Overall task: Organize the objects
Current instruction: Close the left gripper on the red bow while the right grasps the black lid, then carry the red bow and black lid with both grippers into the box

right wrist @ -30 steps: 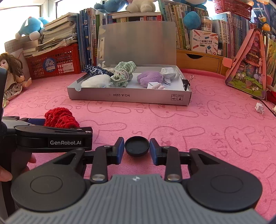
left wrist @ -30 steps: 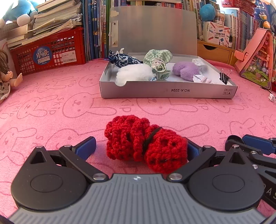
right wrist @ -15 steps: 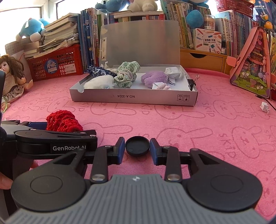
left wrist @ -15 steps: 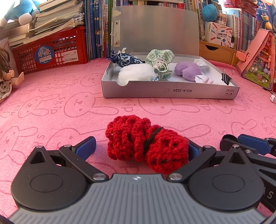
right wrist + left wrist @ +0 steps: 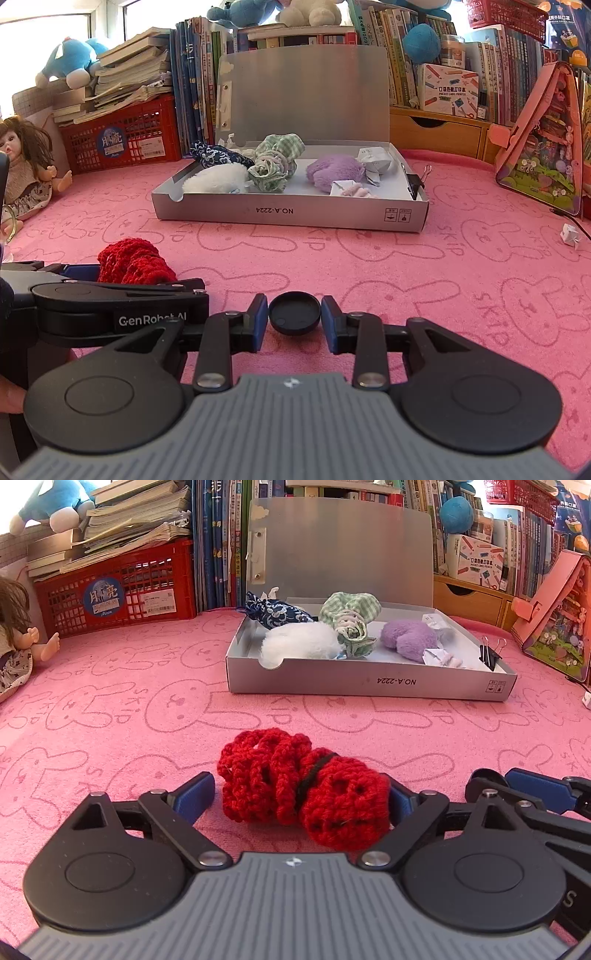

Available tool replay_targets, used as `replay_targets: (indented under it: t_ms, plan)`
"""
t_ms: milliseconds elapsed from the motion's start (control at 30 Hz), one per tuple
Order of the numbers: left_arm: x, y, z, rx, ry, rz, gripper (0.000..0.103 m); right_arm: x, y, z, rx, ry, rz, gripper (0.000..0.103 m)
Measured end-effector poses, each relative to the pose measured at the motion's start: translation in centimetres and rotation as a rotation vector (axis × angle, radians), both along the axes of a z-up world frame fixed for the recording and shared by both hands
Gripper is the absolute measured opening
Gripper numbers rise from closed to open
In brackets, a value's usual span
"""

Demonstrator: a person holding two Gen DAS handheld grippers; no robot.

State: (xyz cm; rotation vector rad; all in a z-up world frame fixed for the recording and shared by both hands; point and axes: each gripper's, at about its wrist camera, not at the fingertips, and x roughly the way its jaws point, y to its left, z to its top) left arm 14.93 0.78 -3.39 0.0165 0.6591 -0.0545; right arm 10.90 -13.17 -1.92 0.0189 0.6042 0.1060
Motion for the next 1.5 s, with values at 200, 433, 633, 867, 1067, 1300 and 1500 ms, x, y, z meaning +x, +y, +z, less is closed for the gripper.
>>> replay_targets:
  t_ms: [200,433,633,867,1067,1300,1500]
  plan:
    - [-0.3,0.2,0.9,-0.037,-0.016,0.005,0.072,0.3,0.3,0.7,0.014,-0.021,0.009,0.037]
    - [-0.2,0.1,2.0,-0.044,-0.03,0.017,0.069,0.4,0.1,1.5,0.027,-0.045,0.006,0.038]
    - [0.2,-0.2,2.5,-0.038,-0.033,0.017,0.069,0.6,-0.2,1.9,0.041,-0.051,-0.002,0.038]
    - [0.9,-0.8,3.7,-0.04,-0.048,0.005,0.069,1.3,-1.5,2.5,0.059,-0.052,-0.022,0.038]
    - [1.5,-0.8,4.6,-0.043,-0.061,0.007,0.069,2.0,-2.7,3.1,0.066,-0.057,-0.042,0.038]
    - [2.0,-0.9,5.4,-0.037,-0.08,0.009,0.069,2.9,-3.8,3.7,0.075,-0.062,-0.051,0.038]
    - [2.1,-1.1,5.8,-0.039,-0.098,0.005,0.069,3.3,-4.2,4.1,0.08,-0.069,-0.047,0.038]
